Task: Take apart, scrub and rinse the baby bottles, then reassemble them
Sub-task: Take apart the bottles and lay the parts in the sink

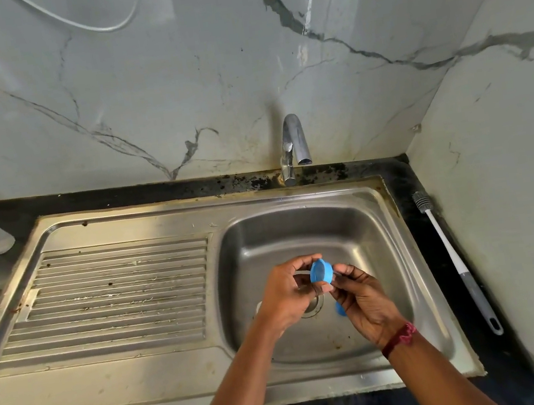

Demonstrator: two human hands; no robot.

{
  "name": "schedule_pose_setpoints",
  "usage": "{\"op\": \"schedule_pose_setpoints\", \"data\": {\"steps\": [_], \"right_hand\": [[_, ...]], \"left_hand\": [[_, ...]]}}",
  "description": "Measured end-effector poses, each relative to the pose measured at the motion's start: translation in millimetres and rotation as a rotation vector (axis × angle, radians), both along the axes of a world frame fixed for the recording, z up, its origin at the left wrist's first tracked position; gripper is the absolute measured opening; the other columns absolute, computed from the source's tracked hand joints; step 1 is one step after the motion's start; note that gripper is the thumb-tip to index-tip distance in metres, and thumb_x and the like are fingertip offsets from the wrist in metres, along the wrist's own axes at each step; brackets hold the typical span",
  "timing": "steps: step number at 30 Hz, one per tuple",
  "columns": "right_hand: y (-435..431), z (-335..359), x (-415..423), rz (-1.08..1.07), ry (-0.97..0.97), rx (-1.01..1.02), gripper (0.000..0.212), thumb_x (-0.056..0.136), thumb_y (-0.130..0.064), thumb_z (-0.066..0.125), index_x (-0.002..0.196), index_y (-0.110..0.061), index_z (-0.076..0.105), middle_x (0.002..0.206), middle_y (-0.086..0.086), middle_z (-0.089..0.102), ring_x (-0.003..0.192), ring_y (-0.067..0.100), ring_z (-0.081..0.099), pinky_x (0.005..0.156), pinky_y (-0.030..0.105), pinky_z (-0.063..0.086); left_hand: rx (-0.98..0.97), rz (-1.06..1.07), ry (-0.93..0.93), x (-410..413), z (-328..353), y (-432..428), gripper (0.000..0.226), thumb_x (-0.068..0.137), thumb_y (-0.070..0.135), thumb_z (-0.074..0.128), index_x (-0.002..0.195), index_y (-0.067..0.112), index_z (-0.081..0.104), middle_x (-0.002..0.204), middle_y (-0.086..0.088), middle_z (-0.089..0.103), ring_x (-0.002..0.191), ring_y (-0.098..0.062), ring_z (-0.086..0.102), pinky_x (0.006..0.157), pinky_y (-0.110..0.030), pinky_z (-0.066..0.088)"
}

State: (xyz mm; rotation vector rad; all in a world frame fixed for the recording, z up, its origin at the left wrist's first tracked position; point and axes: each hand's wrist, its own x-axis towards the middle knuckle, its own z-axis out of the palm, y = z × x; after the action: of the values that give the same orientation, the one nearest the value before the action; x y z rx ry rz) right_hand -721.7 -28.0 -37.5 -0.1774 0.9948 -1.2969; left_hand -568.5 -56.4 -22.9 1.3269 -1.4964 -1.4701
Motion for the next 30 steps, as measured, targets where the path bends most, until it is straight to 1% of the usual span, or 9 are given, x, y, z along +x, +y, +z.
{"op": "schedule_pose_setpoints", "data": {"steps": [3,7,10,13,19,24,26,28,30], "right_hand": [[-2,-2,0,0.017,0.066,0.014,0.018,0.075,0.009,0.066,0.091,0.001,0.067,0.09,0.016,0.074,0.08,0.021,0.073,0.067,0.025,0.061],[-4,0,-3,0.156,0.376,-0.006,0.021,0.082,0.004,0.07,0.103,0.002,0.071,0.097,0.015,0.075,0.089,0.024,0.073,0.069,0.023,0.059],[-4,1,-6,0.212,0.477,-0.052,0.025,0.08,0.007,0.072,0.105,0.002,0.072,0.099,0.016,0.075,0.093,0.026,0.073,0.071,0.023,0.059],[-3,3,-9,0.245,0.468,-0.061,0.027,0.08,0.013,0.069,0.104,0.001,0.072,0.1,0.016,0.075,0.095,0.025,0.073,0.074,0.025,0.059],[1,2,-7,0.201,0.409,-0.039,0.02,0.085,0.007,0.066,0.104,0.003,0.071,0.101,0.017,0.075,0.094,0.026,0.073,0.075,0.025,0.06],[2,-3,-4,0.191,0.417,-0.004,0.019,0.086,0.007,0.065,0.102,0.0,0.073,0.101,0.018,0.074,0.091,0.026,0.073,0.071,0.025,0.06],[2,-4,-4,0.193,0.36,-0.001,0.018,0.089,0.001,0.064,0.105,0.0,0.072,0.106,0.019,0.073,0.095,0.028,0.072,0.076,0.028,0.06],[2,-3,-7,0.211,0.284,0.0,0.022,0.093,-0.013,0.063,0.111,-0.003,0.071,0.112,0.02,0.071,0.1,0.031,0.07,0.082,0.036,0.06],[2,0,-7,0.286,0.299,-0.007,0.03,0.094,-0.027,0.062,0.117,-0.01,0.07,0.115,0.014,0.071,0.105,0.033,0.069,0.087,0.045,0.057]], "left_hand": [[0.009,0.011,-0.015,1,-6,-1,0.057,0.071,0.012,0.087,0.122,0.025,0.066,0.105,0.015,0.07,0.095,0.001,0.069,0.088,-0.026,0.058],[0.02,0.067,0.0,1,-15,2,0.054,0.069,0.009,0.089,0.116,0.026,0.069,0.101,0.013,0.073,0.093,-0.004,0.071,0.087,-0.032,0.059],[0.013,0.074,0.019,1,-19,0,0.056,0.069,0.01,0.09,0.119,0.023,0.069,0.103,0.009,0.074,0.093,-0.006,0.072,0.087,-0.033,0.06],[-0.006,0.095,0.03,0,-20,-2,0.056,0.066,0.013,0.091,0.117,0.024,0.07,0.104,0.009,0.075,0.095,-0.007,0.072,0.086,-0.031,0.06],[-0.046,0.112,0.026,2,-26,-4,0.054,0.061,0.015,0.094,0.106,0.033,0.071,0.102,0.009,0.076,0.095,-0.01,0.072,0.086,-0.028,0.058],[-0.045,0.114,0.006,1,-31,-1,0.047,0.061,0.019,0.095,0.104,0.026,0.075,0.099,0.008,0.076,0.093,-0.01,0.072,0.084,-0.028,0.059],[-0.034,0.136,0.014,2,-32,-1,0.045,0.062,0.02,0.094,0.101,0.027,0.074,0.097,0.008,0.077,0.092,-0.01,0.073,0.084,-0.029,0.059],[-0.022,0.154,0.015,3,-33,-2,0.043,0.063,0.019,0.094,0.1,0.028,0.073,0.095,0.007,0.077,0.09,-0.011,0.073,0.084,-0.03,0.06],[-0.024,0.152,0.007,3,-34,-1,0.041,0.065,0.019,0.093,0.1,0.027,0.073,0.094,0.007,0.077,0.088,-0.01,0.073,0.082,-0.028,0.059]]}}
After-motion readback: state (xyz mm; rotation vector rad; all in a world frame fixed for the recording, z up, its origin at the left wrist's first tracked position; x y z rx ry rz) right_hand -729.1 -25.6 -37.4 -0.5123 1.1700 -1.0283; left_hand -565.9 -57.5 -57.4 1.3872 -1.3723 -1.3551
